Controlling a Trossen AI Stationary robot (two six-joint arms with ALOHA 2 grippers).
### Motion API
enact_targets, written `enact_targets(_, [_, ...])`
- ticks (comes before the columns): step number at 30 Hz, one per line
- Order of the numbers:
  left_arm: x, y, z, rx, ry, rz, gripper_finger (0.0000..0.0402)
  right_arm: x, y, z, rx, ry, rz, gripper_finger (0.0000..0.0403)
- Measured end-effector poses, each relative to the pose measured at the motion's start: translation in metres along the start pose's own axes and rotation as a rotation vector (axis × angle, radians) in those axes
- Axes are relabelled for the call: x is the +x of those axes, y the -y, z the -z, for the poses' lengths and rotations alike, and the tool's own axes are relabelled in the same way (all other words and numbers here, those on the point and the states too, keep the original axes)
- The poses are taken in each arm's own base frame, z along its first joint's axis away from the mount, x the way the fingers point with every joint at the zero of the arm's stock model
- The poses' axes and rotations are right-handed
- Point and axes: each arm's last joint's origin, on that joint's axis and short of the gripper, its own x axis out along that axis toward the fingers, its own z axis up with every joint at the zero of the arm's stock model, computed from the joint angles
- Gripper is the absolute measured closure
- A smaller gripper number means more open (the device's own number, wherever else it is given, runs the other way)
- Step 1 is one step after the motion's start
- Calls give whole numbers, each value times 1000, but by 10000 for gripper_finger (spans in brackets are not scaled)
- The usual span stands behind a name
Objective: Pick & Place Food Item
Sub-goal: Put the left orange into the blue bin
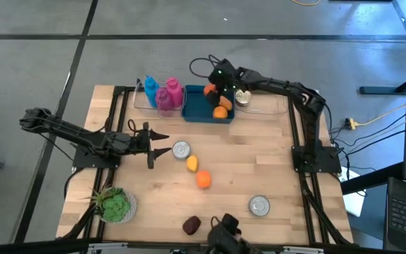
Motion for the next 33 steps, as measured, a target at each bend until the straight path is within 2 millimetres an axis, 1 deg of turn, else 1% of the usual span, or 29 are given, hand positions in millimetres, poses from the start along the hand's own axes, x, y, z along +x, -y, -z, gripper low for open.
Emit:
enact_targets(5, [0, 0, 0, 0, 1, -4, 165, 13, 11, -2, 11, -51, 9, 120])
enact_targets(11, [0, 0, 0, 2, 1, -4, 167, 25, 9, -1, -2, -65, -23, 120])
enact_targets(19, [0, 0, 0, 3, 1, -6, 167, 25, 9, 0, -9, -79, -12, 119])
enact_targets(27, [0, 0, 0, 3, 0, -5, 167, 30, 9, 10, -53, -175, 11, 119])
enact_targets(33, [0, 0, 1, 2, -5, -6, 171, 32, 7, 10, -62, -169, -5, 119])
